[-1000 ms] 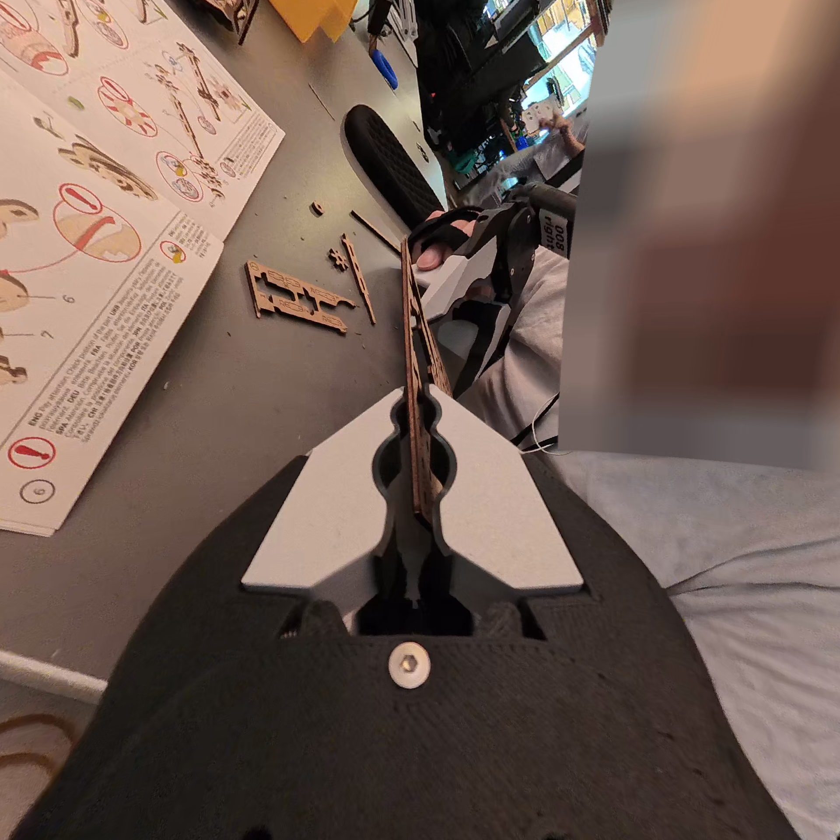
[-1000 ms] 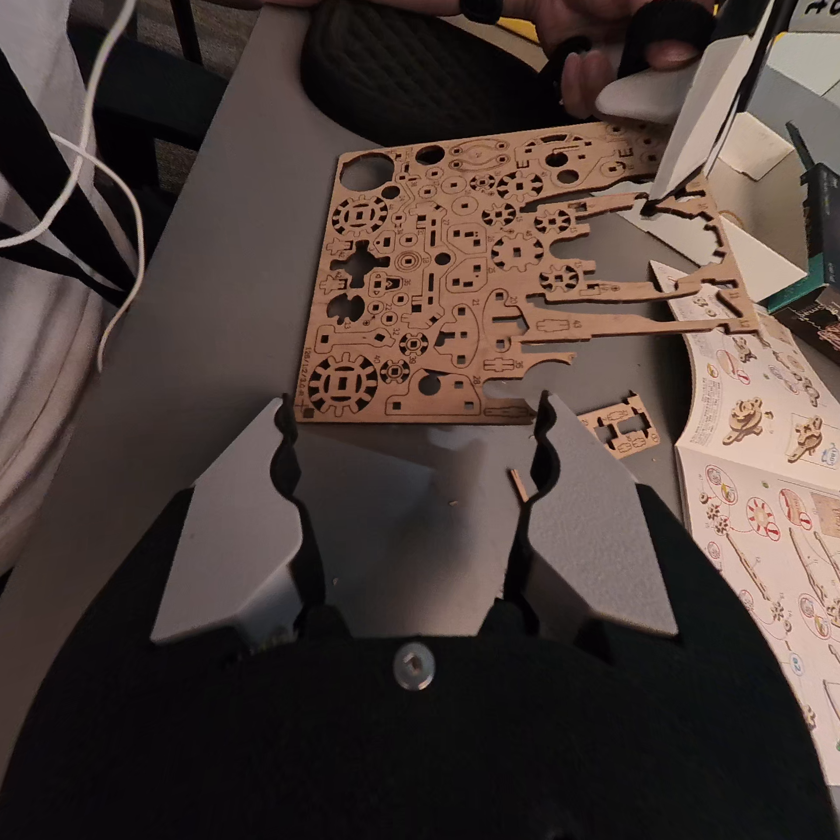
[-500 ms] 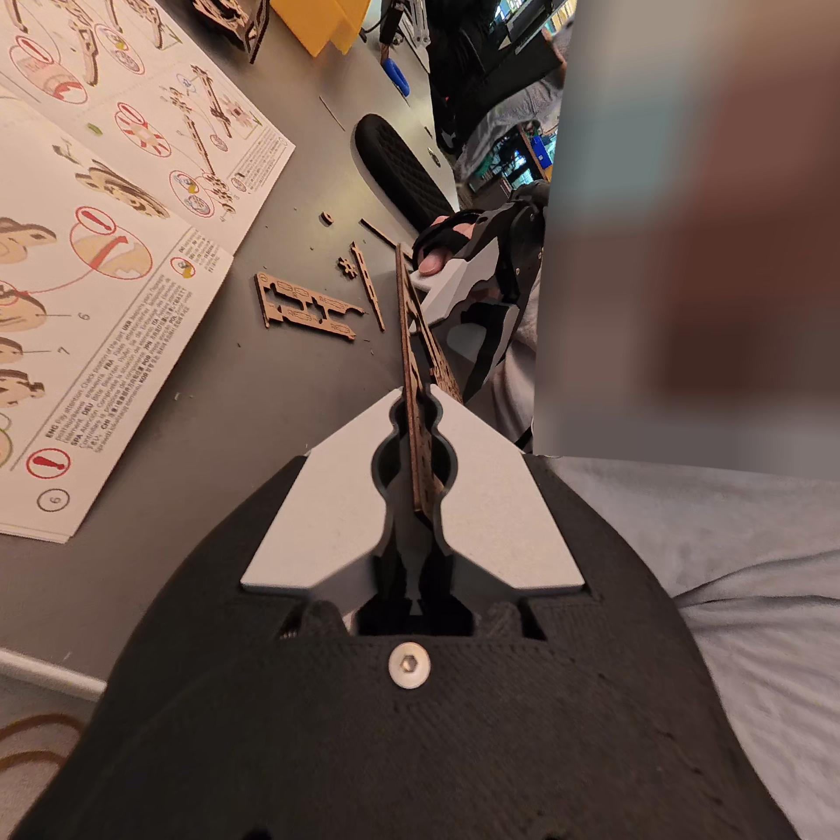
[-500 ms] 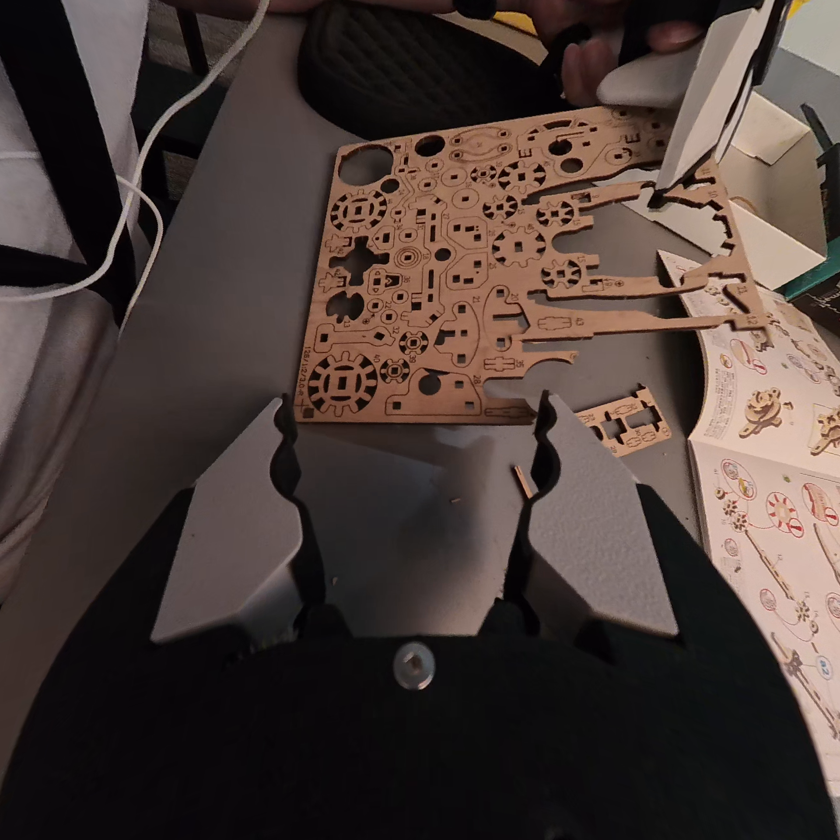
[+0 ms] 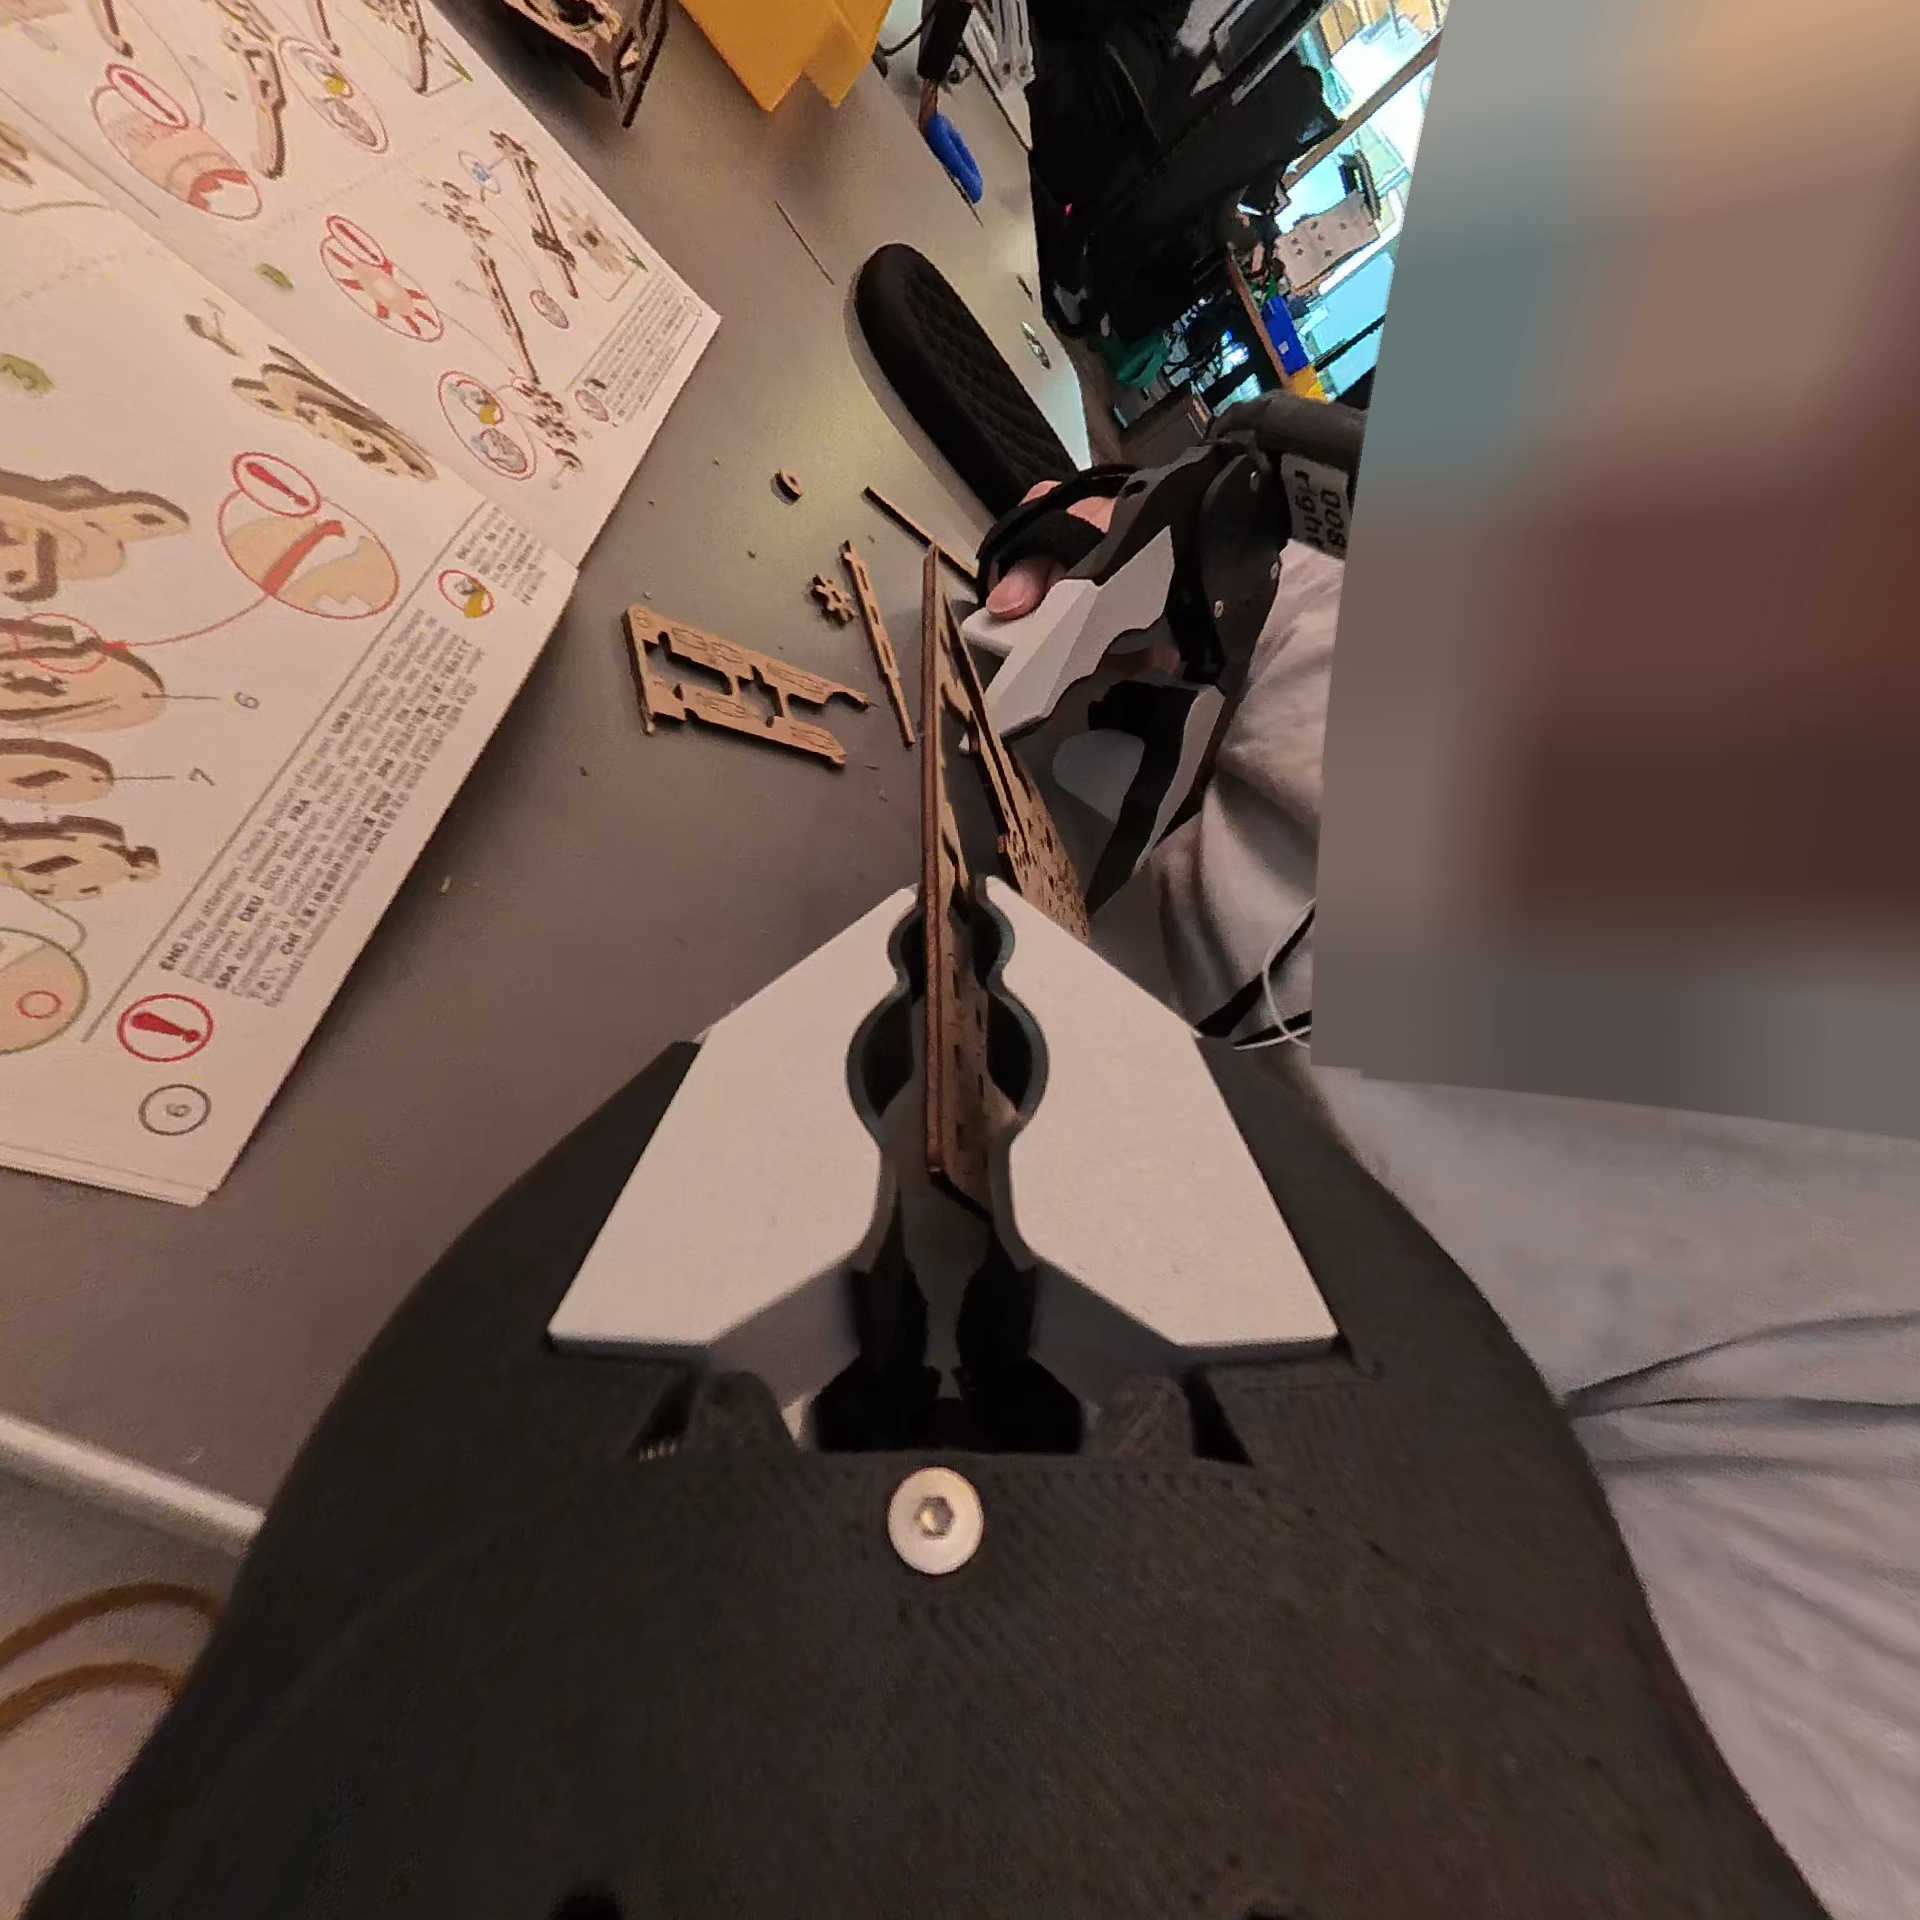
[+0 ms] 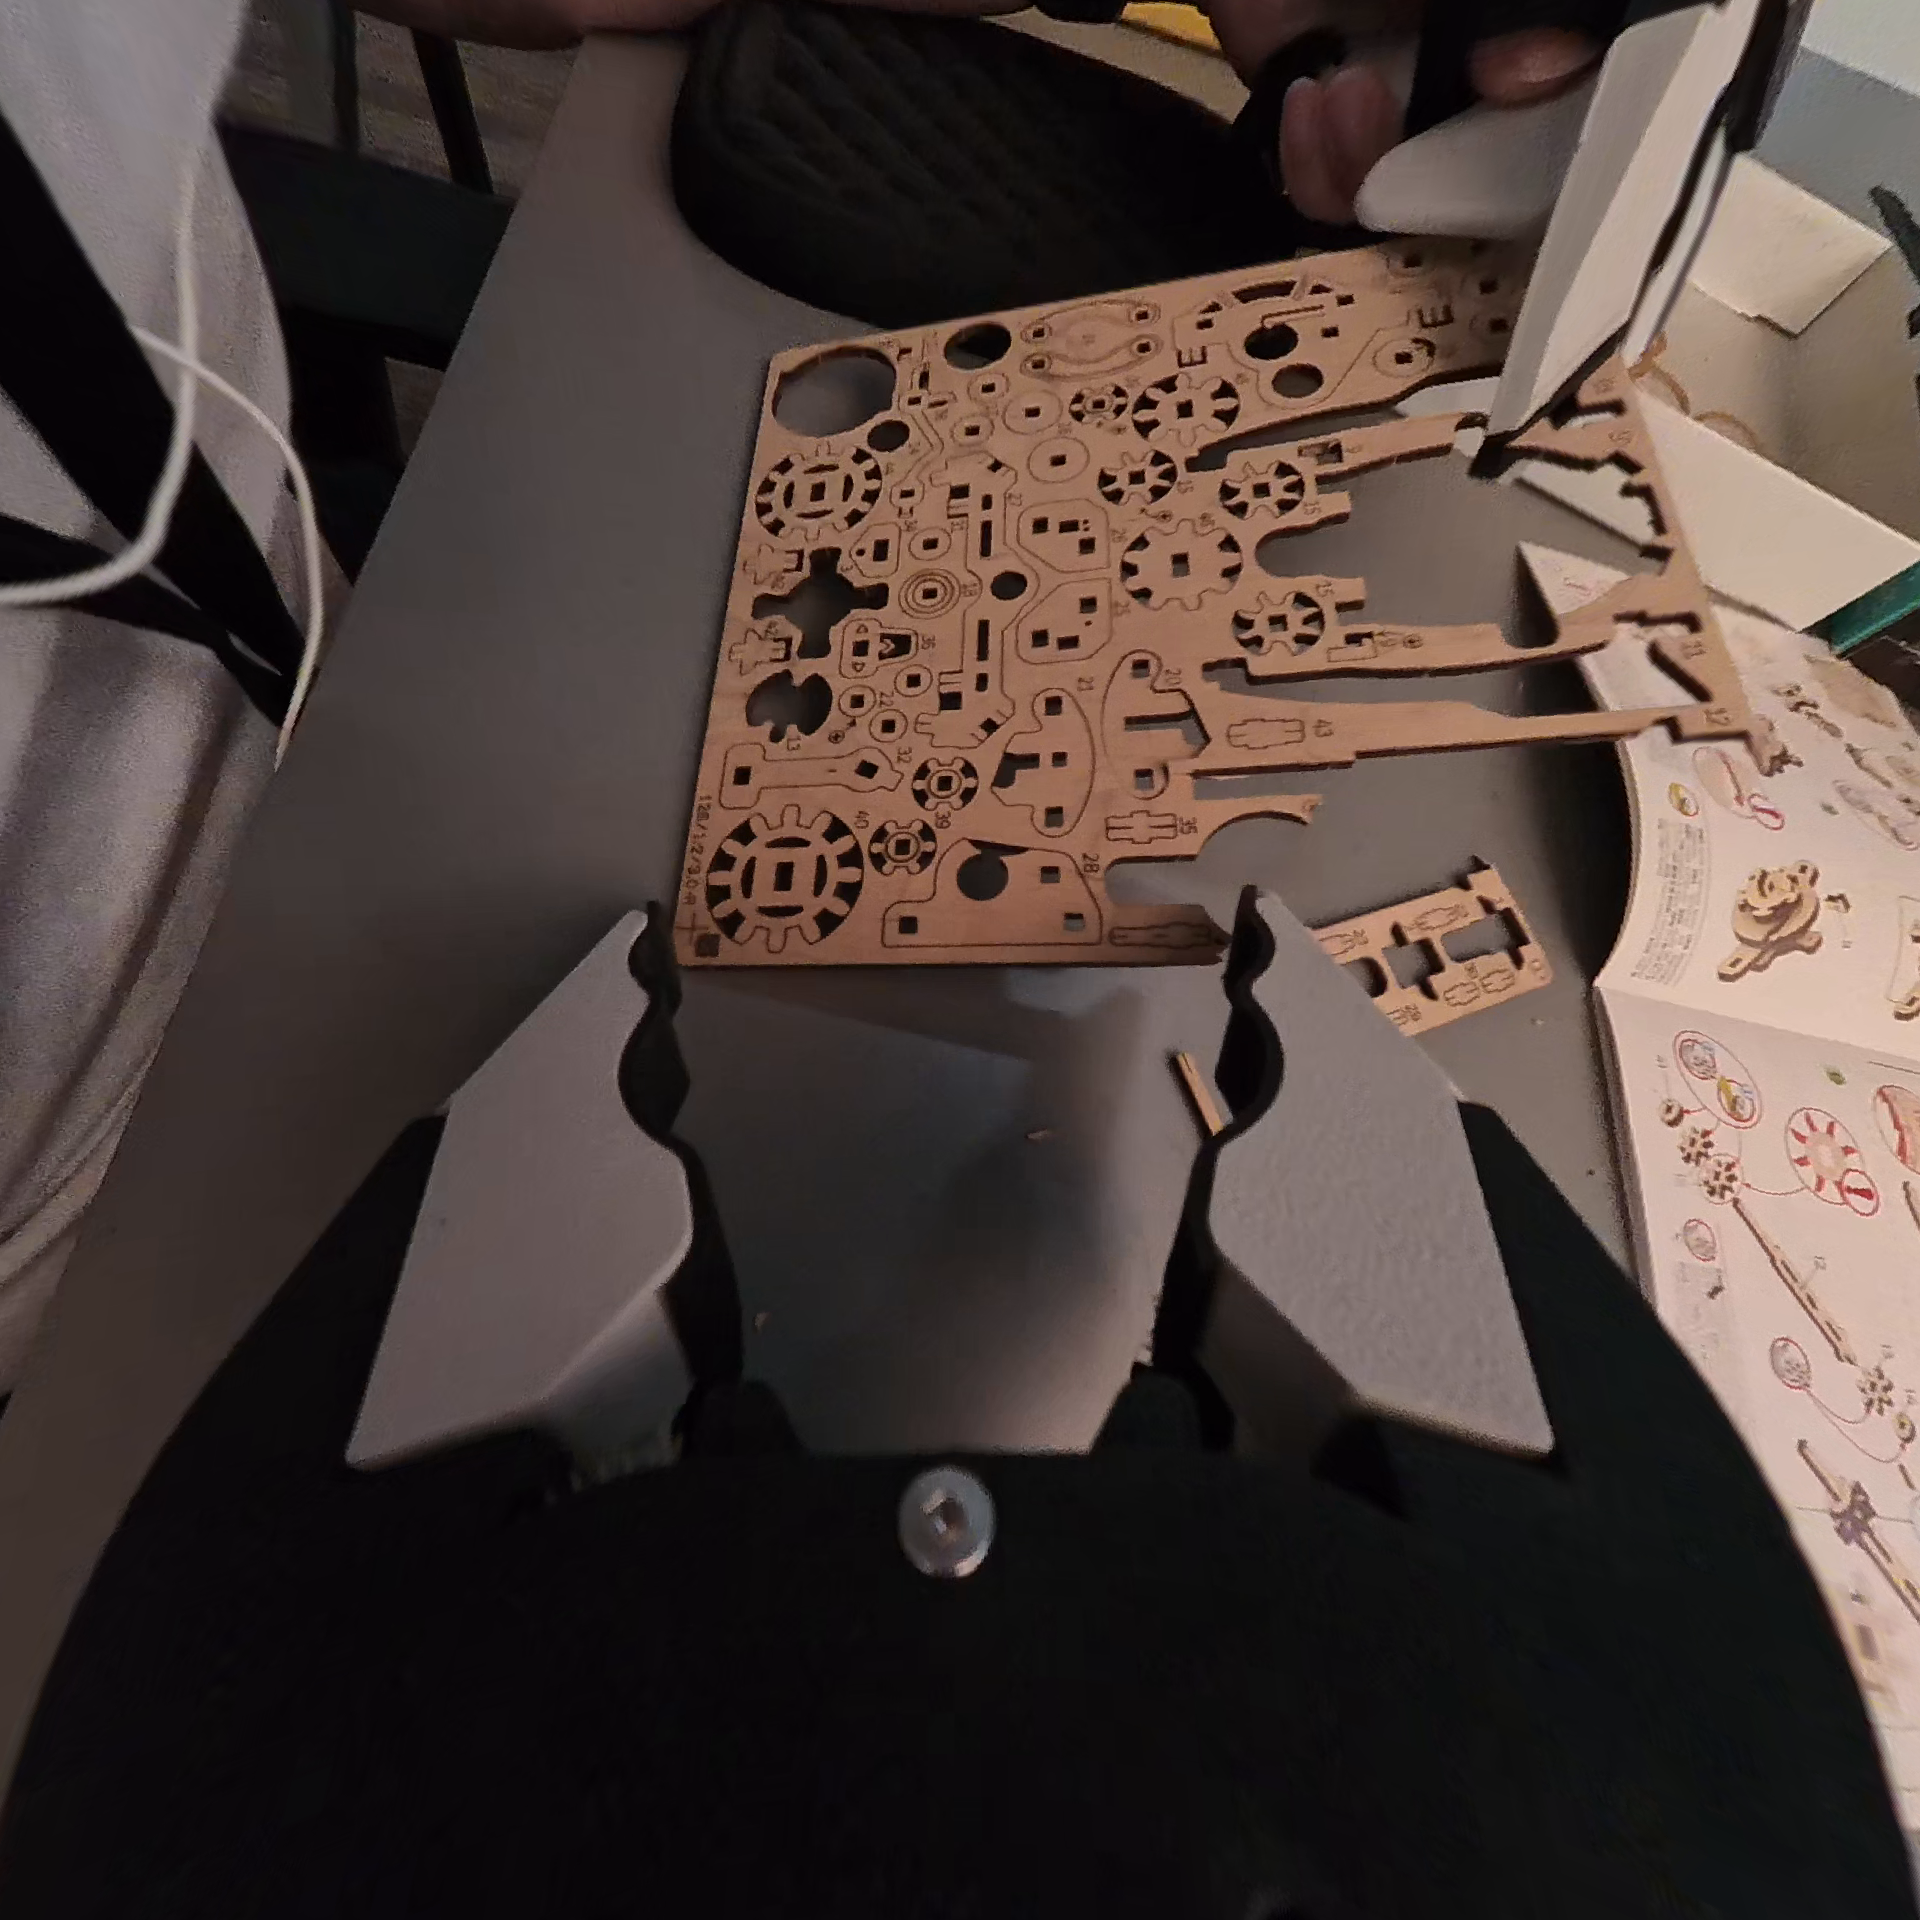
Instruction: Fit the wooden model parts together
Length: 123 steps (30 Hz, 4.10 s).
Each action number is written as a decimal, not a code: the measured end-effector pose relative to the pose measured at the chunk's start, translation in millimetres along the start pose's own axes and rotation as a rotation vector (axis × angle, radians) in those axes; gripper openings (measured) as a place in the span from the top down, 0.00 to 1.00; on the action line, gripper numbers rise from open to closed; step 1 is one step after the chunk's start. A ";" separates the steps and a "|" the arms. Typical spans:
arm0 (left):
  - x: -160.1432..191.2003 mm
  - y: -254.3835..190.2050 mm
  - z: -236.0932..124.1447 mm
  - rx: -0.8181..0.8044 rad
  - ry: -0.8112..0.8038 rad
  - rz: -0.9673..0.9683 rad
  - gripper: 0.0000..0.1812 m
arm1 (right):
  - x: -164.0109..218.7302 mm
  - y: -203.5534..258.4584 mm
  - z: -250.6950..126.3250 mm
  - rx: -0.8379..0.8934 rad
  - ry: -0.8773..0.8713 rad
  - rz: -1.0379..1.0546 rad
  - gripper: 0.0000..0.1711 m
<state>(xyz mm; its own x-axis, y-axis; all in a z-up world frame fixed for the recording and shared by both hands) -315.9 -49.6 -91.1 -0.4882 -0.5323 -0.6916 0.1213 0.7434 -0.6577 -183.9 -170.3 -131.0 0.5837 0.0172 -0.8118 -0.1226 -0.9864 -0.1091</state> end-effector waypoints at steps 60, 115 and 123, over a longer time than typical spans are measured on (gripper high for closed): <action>3.3 -32.1 52.1 0.087 0.094 0.105 0.99 | -57.9 -76.0 7.3 -0.329 -0.364 0.995 0.99; 8.4 -26.4 59.9 0.030 0.106 0.004 0.99 | -50.9 -77.1 13.4 -0.295 -0.305 0.984 0.99; 6.4 -24.6 49.7 0.049 0.090 -0.009 1.00 | -69.7 -102.4 -29.3 -0.075 -0.315 0.828 0.72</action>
<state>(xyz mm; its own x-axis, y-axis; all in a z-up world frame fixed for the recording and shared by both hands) -279.1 -91.4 -94.2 -0.5652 -0.4986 -0.6572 0.1576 0.7167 -0.6793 -188.5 -75.2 -46.5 0.0823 -0.6730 -0.7350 -0.3480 -0.7105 0.6116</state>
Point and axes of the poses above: each gripper's, where its closed fingertips meet, z out along the fingers, x out of its underside, y = z × x across the jaws, the point moved 4 cm from there along -z, back along the fingers, and after that the axes turned 8 degrees about z, right-handed, at the moved point
